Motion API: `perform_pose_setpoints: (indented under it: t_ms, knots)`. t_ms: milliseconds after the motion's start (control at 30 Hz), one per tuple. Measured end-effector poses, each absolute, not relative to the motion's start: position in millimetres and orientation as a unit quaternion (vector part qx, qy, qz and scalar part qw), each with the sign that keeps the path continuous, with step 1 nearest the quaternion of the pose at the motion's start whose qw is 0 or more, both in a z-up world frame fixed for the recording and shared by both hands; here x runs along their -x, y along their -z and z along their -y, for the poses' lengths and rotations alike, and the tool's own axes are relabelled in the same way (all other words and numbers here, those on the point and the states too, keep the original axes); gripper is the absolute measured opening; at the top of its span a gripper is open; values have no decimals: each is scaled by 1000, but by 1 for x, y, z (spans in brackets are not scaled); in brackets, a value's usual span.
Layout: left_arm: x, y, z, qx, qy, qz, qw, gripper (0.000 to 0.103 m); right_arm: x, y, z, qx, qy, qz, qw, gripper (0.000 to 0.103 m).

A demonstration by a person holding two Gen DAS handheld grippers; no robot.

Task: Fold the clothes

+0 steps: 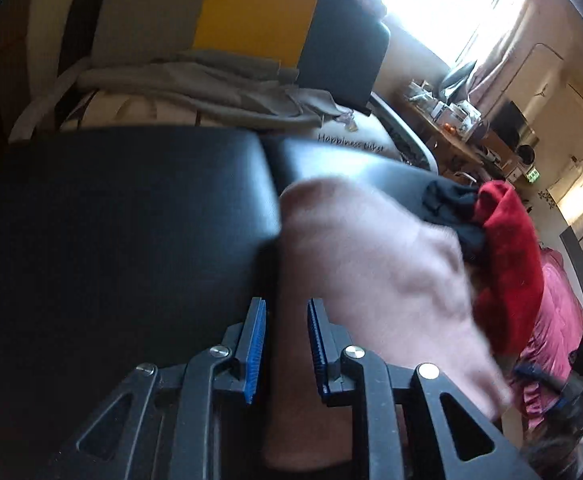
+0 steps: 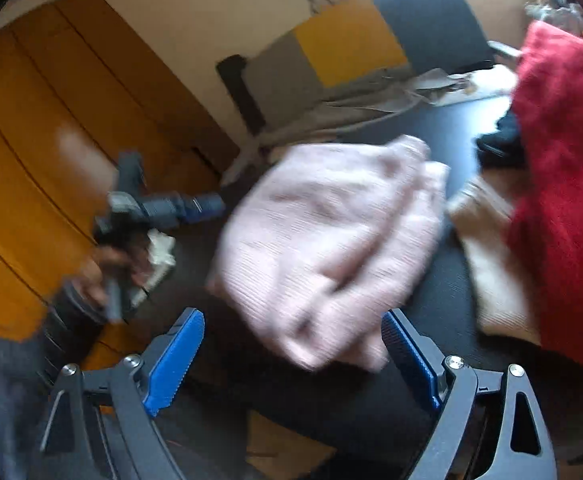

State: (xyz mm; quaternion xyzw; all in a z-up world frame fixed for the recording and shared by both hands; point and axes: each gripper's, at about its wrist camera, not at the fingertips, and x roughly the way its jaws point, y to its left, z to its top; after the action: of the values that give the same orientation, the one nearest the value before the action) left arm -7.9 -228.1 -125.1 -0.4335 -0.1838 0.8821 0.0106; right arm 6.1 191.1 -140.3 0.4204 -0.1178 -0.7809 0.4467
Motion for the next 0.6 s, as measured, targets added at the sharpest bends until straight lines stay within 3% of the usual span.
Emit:
perform_pose_setpoints:
  t_ms: [100, 167, 233, 367, 467, 600]
  knots:
    - [-8, 135, 219, 419, -892, 165, 41, 20, 9, 144, -133, -460, 768, 78, 438, 75]
    - [-13, 136, 208, 401, -902, 145, 62, 20, 13, 158, -114, -494, 756, 61, 425, 35]
    - [-16, 138, 196, 387, -911, 119, 82, 20, 16, 171, -105, -517, 752, 50, 406, 7]
    - [-16, 142, 168, 381, -916, 53, 111, 20, 9, 160, -119, -499, 767, 65, 398, 6]
    - [-14, 165, 151, 420, -895, 45, 142, 20, 9, 182, -140, -522, 782, 28, 339, 6]
    - [-20, 175, 134, 415, -900, 22, 133, 21, 11, 196, -154, -529, 774, 48, 344, 7]
